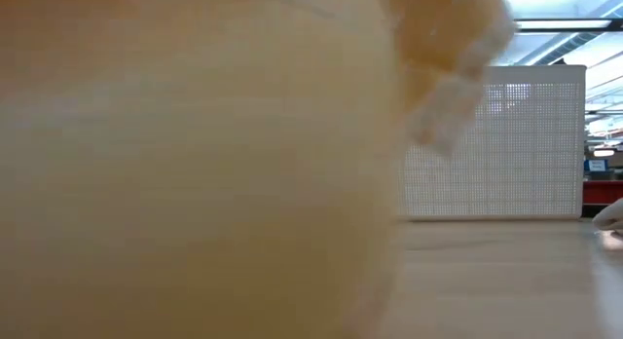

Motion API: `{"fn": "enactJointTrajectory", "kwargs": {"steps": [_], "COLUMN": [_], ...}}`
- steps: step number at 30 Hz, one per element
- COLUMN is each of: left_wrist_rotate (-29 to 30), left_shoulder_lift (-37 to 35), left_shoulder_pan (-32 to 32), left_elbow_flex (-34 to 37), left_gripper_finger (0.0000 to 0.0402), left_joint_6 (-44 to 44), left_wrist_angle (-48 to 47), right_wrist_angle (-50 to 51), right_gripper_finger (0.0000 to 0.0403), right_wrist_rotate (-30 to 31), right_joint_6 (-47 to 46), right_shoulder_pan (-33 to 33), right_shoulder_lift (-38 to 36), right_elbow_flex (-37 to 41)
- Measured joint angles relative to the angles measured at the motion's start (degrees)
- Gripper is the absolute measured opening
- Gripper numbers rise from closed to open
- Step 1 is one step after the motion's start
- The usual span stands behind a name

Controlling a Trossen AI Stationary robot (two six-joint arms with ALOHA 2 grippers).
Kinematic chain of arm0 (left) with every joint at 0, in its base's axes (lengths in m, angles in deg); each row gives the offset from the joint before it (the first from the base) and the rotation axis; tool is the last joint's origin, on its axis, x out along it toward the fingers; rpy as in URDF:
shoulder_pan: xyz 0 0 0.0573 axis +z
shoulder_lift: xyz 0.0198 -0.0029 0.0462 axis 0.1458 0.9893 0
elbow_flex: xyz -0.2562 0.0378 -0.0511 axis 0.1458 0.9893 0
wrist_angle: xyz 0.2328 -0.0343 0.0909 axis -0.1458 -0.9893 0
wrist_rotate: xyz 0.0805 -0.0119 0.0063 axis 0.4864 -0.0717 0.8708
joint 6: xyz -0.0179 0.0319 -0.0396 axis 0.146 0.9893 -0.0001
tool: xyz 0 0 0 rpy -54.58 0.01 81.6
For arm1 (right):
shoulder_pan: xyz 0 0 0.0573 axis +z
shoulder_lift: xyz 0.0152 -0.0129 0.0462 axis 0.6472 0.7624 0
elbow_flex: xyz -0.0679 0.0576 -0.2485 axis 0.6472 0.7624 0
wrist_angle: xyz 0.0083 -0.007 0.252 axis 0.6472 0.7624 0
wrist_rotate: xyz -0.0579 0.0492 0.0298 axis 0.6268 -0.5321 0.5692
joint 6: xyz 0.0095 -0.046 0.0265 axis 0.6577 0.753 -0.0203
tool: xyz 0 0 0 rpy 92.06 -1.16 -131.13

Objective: Fold towel
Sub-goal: Fold the yellow kitchen towel

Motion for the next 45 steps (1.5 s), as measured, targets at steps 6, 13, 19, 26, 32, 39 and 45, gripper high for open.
{"fn": "enactJointTrajectory", "kwargs": {"steps": [6, 13, 19, 26, 32, 39, 45], "left_wrist_rotate": [19.3, 34.7, 26.5, 13.3, 11.8, 8.1, 9.3], "left_shoulder_lift": [-2.0, -4.1, -6.8, -7.0, -7.0, -7.9, -8.8], "left_shoulder_pan": [0.0, 0.2, -1.2, -1.4, -2.8, -6.0, -11.6], "left_elbow_flex": [-6.2, -11.9, -9.2, 1.4, 14.2, 26.0, 34.5], "left_gripper_finger": [0.0000, 0.0000, 0.0000, 0.0000, 0.0030, 0.0092, 0.0134], "left_joint_6": [7.4, 24.1, -0.3, -33.0, -42.3, -51.2, -56.3], "left_wrist_angle": [-6.2, -4.1, -16.9, -29.6, -24.2, -13.4, -3.2], "right_wrist_angle": [4.1, 11.4, 25.3, 30.7, 30.8, 21.7, 21.2], "right_gripper_finger": [0.0001, 0.0000, 0.0000, 0.0000, 0.0031, 0.0144, 0.0226], "right_wrist_rotate": [9.4, 12.7, 11.0, -1.7, -7.1, -14.5, -14.3], "right_joint_6": [4.7, 9.2, 0.6, -17.8, -28.9, -35.2, -37.5], "right_shoulder_pan": [-2.3, -4.6, -2.1, -0.2, 1.2, 4.2, 5.6], "right_shoulder_lift": [-6.0, -4.0, -2.3, 2.1, 6.2, 8.4, 7.7], "right_elbow_flex": [-7.9, -19.1, -24.6, -21.2, -14.3, -6.4, -1.8]}}
